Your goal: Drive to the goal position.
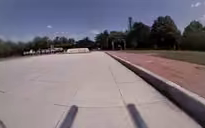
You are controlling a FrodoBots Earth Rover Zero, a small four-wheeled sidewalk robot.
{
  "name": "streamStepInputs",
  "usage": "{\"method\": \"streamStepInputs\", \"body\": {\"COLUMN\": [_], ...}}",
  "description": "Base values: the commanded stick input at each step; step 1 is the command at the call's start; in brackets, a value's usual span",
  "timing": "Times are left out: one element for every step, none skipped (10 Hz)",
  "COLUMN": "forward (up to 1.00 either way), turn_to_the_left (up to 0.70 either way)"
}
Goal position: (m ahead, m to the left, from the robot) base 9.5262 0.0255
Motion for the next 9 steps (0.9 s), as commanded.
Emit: {"method": "streamStepInputs", "body": {"forward": [0.7,0.7,0.7,0.7,0.7,0.7,0.7,0.7,0.7], "turn_to_the_left": [-0.35,-0.11,0.0,0.0,0.0,0.0,0.0,0.0,0.0]}}
